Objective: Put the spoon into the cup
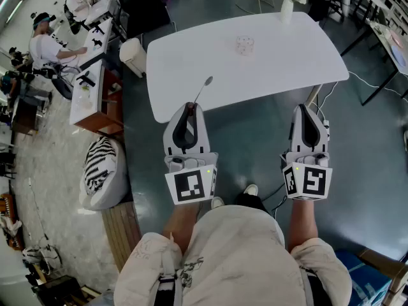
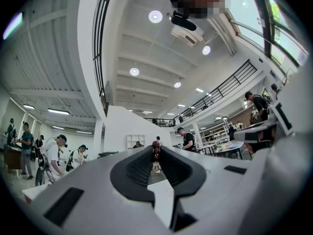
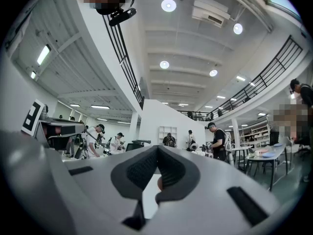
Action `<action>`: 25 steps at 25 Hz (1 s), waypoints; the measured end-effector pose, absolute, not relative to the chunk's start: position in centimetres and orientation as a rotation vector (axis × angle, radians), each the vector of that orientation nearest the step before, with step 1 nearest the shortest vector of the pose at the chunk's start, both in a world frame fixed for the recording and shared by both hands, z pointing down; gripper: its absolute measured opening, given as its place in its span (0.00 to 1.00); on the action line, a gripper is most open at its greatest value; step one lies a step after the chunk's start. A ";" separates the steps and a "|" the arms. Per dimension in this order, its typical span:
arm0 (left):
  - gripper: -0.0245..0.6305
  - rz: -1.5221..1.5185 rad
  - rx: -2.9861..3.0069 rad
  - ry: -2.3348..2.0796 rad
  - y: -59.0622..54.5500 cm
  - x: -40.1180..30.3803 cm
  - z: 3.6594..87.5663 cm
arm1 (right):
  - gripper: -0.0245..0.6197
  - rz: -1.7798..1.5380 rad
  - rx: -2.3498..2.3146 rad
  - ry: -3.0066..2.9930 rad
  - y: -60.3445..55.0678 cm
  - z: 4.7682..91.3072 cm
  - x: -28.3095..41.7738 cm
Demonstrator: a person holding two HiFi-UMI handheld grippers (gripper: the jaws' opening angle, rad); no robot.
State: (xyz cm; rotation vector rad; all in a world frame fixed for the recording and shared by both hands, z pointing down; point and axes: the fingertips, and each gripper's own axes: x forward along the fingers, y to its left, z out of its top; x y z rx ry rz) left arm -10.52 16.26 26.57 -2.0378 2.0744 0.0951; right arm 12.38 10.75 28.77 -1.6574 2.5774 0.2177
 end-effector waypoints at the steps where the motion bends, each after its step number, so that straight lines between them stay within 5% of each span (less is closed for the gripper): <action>1: 0.10 0.104 -2.047 2.071 17.0 -11.4 26.5 | 0.02 0.232 -1.661 2.580 11.5 28.6 11.5; 25: 0.10 0.230 -2.191 2.000 26.4 -20.9 27.5 | 0.02 0.325 -1.775 2.564 23.2 27.7 1.2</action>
